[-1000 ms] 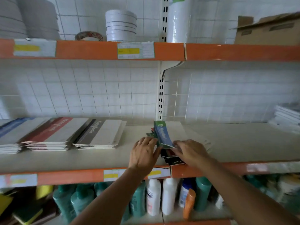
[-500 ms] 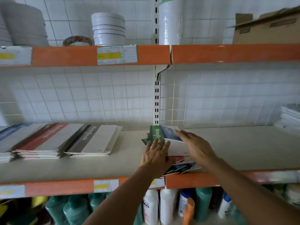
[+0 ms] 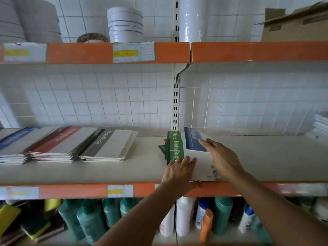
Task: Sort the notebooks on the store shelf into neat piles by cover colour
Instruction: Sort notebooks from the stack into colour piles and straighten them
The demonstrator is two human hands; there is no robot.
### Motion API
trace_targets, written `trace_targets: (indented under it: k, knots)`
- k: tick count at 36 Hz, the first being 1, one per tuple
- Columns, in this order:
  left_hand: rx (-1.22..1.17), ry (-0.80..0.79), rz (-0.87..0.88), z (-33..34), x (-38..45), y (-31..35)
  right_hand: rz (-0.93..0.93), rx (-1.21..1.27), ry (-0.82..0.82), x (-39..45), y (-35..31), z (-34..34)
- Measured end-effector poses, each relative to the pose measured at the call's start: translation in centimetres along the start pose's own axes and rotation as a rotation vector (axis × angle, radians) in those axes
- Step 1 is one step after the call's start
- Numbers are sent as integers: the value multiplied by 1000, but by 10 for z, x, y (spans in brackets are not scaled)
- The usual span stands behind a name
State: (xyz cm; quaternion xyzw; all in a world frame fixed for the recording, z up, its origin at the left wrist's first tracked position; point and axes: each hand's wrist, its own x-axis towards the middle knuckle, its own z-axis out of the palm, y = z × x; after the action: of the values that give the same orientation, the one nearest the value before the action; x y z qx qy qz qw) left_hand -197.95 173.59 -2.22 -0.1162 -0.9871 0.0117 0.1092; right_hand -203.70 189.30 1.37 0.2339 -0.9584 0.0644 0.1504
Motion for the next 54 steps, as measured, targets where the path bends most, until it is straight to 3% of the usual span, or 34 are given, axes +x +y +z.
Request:
trace_targets:
  k: [9,11,15,24,39,54]
  knots:
    - [-25,-31,-44,-20,-27,2,-28,25,43,-12,2,-5]
    - [-13,0,-54,-22,-33,-1,-25,35,39,-14,1,-7]
    - [-71,212,-49,-28,-47,-14,-48,42,22,-16,-6,-13]
    - [7,291,-181,-49,-100,-67,-186,85,46,-10,-54,-15]
    - [19,310,-510,-78,-267,-192,-411,148,45,12,-234,-13]
    - [37,339,-619,-101,-413,-346,-478,174,52,15,-447,0]
